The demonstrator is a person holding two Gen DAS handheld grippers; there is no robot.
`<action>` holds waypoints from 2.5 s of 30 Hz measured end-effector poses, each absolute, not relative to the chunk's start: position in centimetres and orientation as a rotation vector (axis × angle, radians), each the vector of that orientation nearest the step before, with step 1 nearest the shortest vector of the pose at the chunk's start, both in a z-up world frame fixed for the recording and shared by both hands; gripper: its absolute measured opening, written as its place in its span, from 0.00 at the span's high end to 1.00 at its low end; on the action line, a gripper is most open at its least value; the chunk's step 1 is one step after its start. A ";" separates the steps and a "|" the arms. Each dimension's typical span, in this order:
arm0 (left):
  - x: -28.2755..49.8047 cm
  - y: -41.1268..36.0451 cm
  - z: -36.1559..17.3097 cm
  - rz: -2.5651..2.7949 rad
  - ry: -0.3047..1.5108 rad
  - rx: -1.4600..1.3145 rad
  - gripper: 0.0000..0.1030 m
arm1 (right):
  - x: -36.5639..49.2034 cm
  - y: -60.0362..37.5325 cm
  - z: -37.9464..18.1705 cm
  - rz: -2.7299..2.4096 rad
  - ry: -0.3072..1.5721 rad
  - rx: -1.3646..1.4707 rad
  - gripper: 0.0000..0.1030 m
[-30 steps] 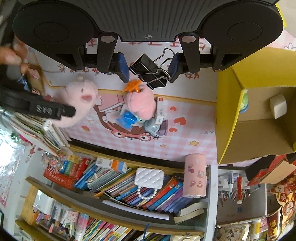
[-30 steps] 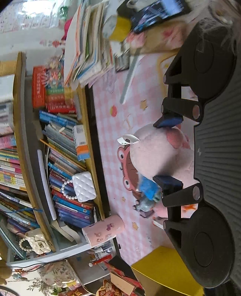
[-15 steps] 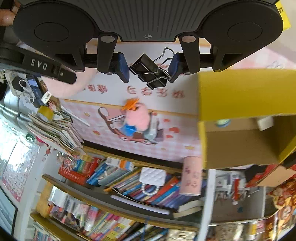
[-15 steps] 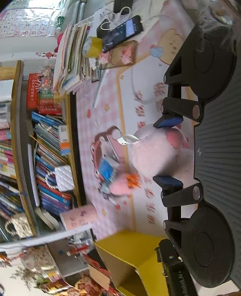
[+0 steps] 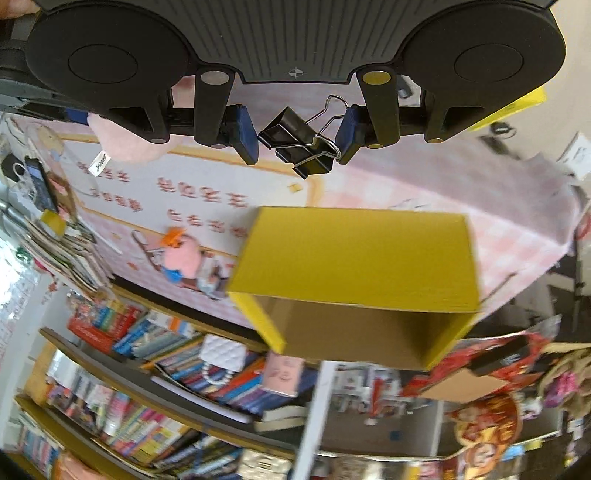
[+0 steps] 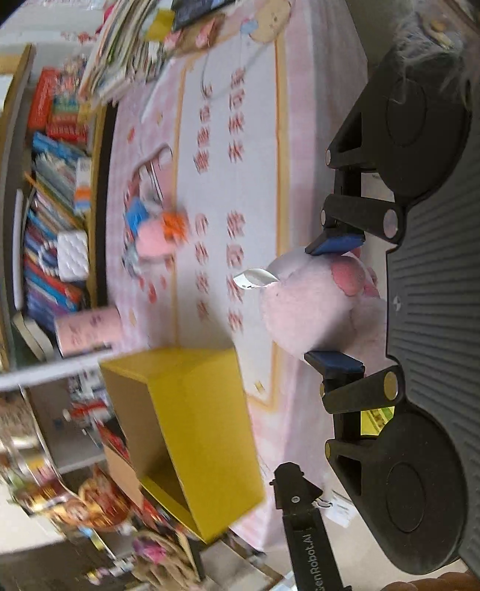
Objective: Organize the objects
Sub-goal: 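Carry the clip and pig plush with both grippers over the yellow box, then open both grippers to release the clip and pig plush into the box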
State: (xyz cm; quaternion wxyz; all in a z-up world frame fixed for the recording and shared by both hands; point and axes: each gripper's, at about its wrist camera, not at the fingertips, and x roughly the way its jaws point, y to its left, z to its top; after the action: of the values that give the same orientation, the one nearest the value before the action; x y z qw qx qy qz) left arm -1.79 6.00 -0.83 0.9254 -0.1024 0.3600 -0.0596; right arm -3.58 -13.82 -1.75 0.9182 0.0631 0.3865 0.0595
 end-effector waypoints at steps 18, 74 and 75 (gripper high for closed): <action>-5.0 14.4 0.9 0.011 0.641 -0.256 0.58 | -4.6 -4.6 -0.5 0.327 0.767 0.015 0.51; 14.9 12.0 -0.5 0.122 0.669 -0.033 0.56 | 24.1 2.3 1.6 0.482 0.650 -0.172 0.54; 15.1 12.0 -0.5 0.124 0.669 -0.036 0.56 | 24.3 2.4 1.6 0.483 0.644 -0.174 0.54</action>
State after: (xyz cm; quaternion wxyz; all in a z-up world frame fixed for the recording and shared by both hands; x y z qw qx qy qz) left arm 15.11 11.97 -0.50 0.9426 -0.0176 0.3279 0.0609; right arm 24.32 2.36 1.61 0.9164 -0.0845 0.3128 0.2349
